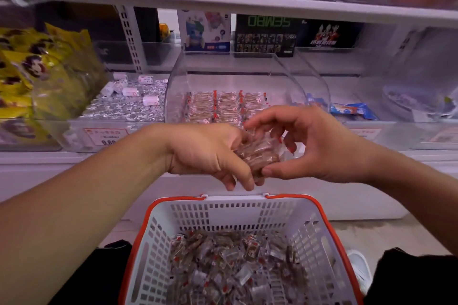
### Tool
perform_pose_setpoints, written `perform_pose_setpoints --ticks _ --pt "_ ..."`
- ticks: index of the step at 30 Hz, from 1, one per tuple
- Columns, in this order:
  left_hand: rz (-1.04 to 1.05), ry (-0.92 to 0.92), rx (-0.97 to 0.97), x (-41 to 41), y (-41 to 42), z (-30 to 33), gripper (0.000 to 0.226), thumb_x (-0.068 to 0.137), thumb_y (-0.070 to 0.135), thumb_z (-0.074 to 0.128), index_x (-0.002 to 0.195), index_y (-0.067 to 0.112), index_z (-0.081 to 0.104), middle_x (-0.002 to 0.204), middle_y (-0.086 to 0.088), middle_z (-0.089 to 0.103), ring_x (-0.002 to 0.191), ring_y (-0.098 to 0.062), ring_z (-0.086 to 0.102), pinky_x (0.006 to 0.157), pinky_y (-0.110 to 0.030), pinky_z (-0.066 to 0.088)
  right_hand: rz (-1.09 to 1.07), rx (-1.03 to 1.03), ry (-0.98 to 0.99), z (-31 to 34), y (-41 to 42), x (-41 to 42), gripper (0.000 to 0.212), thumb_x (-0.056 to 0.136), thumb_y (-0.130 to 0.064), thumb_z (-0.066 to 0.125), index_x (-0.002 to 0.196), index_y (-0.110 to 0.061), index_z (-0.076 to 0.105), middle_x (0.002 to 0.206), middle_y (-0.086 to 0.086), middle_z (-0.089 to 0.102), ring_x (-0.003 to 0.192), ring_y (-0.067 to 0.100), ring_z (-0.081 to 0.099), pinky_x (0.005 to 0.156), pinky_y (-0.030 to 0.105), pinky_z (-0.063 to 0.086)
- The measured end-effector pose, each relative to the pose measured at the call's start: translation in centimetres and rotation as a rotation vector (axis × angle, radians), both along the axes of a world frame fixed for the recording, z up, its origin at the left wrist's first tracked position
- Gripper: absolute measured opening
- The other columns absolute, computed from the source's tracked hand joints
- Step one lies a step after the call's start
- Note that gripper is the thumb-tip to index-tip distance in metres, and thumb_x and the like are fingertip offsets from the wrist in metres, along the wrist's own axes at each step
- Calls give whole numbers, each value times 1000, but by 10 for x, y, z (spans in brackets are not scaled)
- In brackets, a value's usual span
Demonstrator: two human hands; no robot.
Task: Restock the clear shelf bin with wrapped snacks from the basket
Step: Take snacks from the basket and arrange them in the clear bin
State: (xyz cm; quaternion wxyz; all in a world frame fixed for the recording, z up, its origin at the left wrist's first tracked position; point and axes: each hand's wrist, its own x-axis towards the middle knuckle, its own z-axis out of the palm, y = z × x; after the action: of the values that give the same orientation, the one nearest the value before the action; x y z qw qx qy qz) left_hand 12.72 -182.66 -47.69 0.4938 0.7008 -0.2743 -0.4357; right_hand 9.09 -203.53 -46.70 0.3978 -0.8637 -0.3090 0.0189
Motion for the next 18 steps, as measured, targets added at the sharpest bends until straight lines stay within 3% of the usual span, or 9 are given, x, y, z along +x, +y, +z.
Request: perform_pose_setpoints --ticks 2,4,7,10,14,15,18 --pt "51 -108 43 3 -6 8 29 80 -15 68 99 6 62 87 -10 70 71 -12 65 56 -21 52 18 -147 -42 13 0 6 45 66 -10 89 106 -19 70 92 -5 71 72 13 60 64 20 48" --pt "168 -162 44 10 -14 16 37 78 -16 67 109 4 58 89 -12 70 69 -14 65 54 -21 52 -19 -293 -68 28 0 20 38 64 -15 86 98 -22 70 82 -6 70 66 12 59 61 25 48" --pt "339 -128 -35 28 -25 25 47 80 -12 68 120 7 54 100 -14 72 80 -18 68 56 -23 54 -101 -396 -107 46 -4 44 30 60 -27 78 89 -26 68 72 -9 67 58 11 55 55 32 46" --pt "434 -53 -100 52 -27 26 46 83 -9 64 123 13 56 107 -13 74 88 -18 69 67 -26 54 -164 -471 -115 49 -14 68 28 61 -31 79 87 -28 68 71 -9 66 61 12 56 59 39 49" --pt "593 -265 38 89 -28 12 35 79 -4 63 105 19 70 103 -5 75 102 -24 70 82 -36 57 -144 -558 -38 48 -24 93 33 58 -42 74 86 -28 68 76 -6 67 68 16 59 65 43 52" --pt "587 -341 73 95 -29 9 31 78 -2 69 98 21 71 98 -2 75 97 -23 71 82 -36 57 -136 -586 -29 50 -24 97 37 55 -49 69 86 -29 68 77 -7 67 68 14 59 65 43 52" --pt "418 -494 108 107 -37 -1 28 71 -1 79 83 23 69 78 5 72 68 -6 66 61 -18 51 -103 -706 -44 52 -23 109 45 49 -59 59 86 -32 64 76 -13 61 71 1 55 63 31 46"
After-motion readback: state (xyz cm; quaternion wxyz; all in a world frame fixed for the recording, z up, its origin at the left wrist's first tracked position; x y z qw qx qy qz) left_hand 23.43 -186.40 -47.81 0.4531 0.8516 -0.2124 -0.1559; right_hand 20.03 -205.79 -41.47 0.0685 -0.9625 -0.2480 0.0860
